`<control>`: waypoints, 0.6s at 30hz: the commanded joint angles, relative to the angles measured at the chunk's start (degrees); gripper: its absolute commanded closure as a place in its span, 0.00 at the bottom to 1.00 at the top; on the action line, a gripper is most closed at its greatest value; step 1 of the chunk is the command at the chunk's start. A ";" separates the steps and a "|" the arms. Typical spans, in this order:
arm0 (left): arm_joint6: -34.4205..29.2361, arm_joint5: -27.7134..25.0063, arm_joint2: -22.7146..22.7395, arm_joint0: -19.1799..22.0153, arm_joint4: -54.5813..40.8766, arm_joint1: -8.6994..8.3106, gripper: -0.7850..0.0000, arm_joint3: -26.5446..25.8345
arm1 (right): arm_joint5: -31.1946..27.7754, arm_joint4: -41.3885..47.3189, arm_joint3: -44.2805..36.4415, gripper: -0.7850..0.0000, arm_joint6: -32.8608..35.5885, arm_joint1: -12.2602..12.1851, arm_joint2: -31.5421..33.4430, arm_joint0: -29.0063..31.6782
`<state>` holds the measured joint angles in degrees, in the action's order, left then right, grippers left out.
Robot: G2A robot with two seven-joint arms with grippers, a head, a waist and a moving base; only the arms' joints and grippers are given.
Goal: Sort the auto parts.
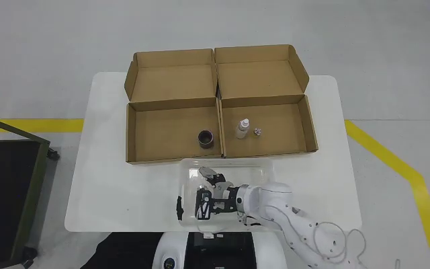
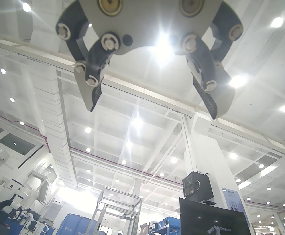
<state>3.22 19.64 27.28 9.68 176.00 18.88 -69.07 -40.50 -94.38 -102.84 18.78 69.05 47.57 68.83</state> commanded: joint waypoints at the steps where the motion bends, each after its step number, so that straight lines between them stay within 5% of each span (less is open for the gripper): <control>1: 0.00 0.00 0.00 0.00 0.00 0.00 0.00 0.00 | 0.09 -0.02 1.05 0.09 -0.08 0.10 -0.30 -0.32; 13: 0.00 0.00 0.00 0.00 0.00 0.00 0.00 0.00 | 0.45 0.42 5.14 0.27 0.01 0.75 -2.02 -2.10; 18: 0.00 0.00 0.00 0.00 0.00 0.00 0.00 0.00 | 0.38 0.74 6.34 0.51 0.07 1.00 -2.57 -2.76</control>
<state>3.22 19.64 27.28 9.68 176.00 18.88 -69.07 -40.05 -93.71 -96.66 18.85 70.02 45.05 66.16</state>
